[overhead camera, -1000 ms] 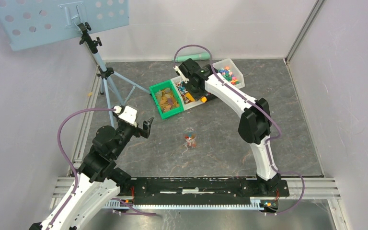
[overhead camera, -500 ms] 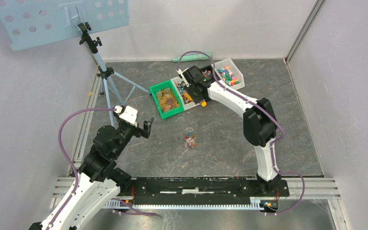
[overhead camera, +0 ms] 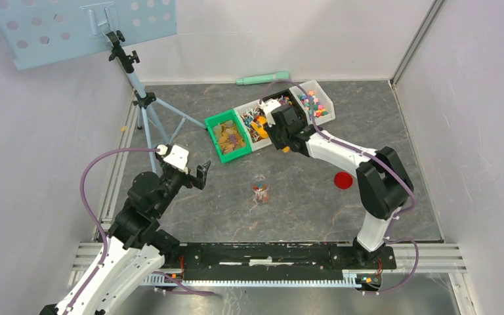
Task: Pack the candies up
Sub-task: Scoop the fake candies from the storage box.
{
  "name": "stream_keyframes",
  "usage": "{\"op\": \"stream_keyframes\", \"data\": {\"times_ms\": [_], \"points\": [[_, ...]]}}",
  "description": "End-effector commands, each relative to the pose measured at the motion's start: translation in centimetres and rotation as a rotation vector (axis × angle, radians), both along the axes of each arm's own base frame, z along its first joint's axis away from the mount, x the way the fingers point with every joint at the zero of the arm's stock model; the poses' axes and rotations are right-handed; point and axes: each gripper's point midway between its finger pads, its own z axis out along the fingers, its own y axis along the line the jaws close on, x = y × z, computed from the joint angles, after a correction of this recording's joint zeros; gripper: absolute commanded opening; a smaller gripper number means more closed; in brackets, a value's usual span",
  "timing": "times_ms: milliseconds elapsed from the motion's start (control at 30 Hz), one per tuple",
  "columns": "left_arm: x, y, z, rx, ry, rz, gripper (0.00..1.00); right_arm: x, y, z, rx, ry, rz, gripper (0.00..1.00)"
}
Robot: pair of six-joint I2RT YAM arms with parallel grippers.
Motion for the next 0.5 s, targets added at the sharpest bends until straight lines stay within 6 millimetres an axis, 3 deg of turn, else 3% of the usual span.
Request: {"op": "stream_keyframes", "data": {"times_ms": [0,200,467], "points": [[0.1,-0.3,0.8,-0.035,-0.019,-0.004,1.0,0.5,0.6,3.9,0.096,-0.176,0.05,0.0],[0.1,-0.2,0.7,-0.034,-0.018,-0.002,1.0,-0.5,0.1,4.4,0.111,-0.214,0.074,0.0],[0.1,-0.2,0.7,-0.033,-0.018,-0.002,1.0,-1.8,-0.7,7.6,0.178,-0.338,0.105,0.0]]}}
